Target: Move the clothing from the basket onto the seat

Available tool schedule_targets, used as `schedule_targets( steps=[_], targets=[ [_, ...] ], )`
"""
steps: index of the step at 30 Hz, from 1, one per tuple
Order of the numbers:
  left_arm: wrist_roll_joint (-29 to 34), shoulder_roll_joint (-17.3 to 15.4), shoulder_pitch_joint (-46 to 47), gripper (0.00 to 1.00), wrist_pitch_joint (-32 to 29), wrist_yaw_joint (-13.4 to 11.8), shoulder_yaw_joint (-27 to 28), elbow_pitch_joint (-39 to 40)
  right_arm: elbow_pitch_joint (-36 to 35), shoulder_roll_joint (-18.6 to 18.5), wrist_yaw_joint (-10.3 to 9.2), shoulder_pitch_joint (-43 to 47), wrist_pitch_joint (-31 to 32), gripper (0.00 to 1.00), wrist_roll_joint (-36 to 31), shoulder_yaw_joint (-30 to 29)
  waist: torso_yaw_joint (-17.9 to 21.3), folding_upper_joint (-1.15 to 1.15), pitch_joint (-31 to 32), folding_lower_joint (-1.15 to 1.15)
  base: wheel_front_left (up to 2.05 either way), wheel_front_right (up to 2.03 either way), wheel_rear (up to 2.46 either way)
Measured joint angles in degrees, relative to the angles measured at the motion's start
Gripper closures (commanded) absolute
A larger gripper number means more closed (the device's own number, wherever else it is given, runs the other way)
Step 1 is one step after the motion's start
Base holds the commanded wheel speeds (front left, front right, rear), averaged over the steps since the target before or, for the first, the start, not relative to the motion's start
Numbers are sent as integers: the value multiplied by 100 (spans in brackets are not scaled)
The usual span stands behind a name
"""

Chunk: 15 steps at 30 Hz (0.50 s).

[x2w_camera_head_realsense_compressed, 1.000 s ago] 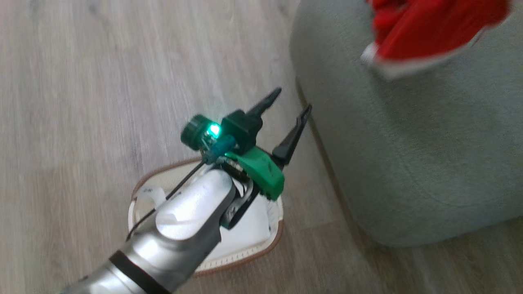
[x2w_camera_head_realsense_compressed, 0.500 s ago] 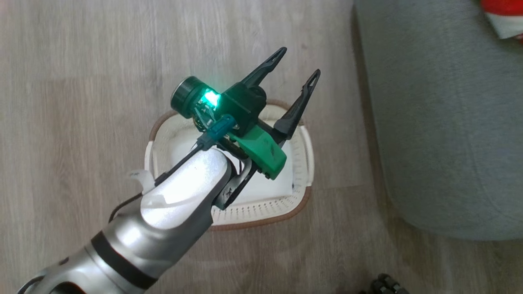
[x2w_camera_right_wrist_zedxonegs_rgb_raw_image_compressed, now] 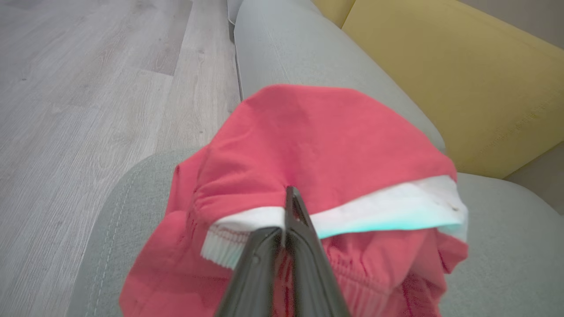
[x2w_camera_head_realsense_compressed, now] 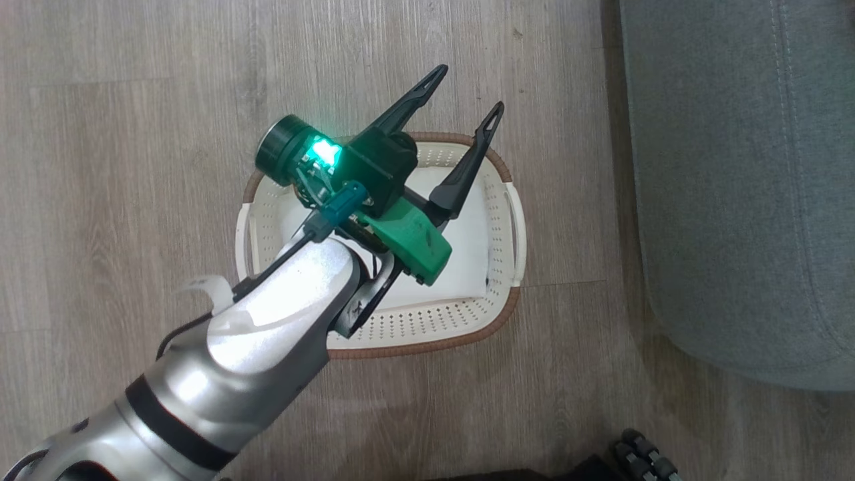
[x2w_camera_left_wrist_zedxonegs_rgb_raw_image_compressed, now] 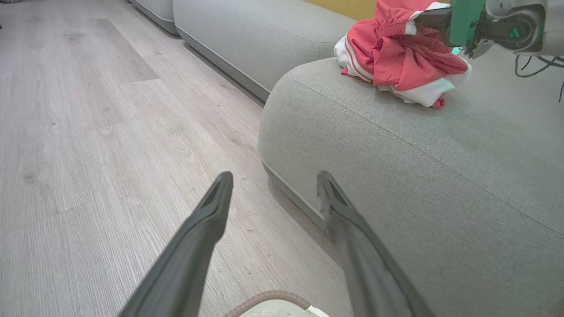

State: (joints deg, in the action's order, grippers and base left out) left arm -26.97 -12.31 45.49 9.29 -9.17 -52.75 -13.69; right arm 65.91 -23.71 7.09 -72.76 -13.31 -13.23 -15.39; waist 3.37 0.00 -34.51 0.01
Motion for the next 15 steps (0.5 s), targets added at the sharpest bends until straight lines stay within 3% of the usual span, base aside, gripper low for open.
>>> schedule_targets(
  steps=[5,7,8,15],
  targets=[
    [-1,-49,-2,0,-13,-27,5,9,114,169,0,165,-52,98,-177,-186,61,0,5,0,0,0,0],
    [-2,-63,-5,0,-12,-43,11,8,131,225,0,203,-67,43,-177,-252,95,0,39,0,0,0,0],
    [-4,-69,-8,0,-5,-44,22,7,135,244,0,207,-78,0,-177,-250,114,0,62,0,0,0,0],
    [-118,-131,-45,0,97,-94,132,-9,-91,475,0,582,-116,0,108,180,278,0,346,0,0,0,0]
  ],
)
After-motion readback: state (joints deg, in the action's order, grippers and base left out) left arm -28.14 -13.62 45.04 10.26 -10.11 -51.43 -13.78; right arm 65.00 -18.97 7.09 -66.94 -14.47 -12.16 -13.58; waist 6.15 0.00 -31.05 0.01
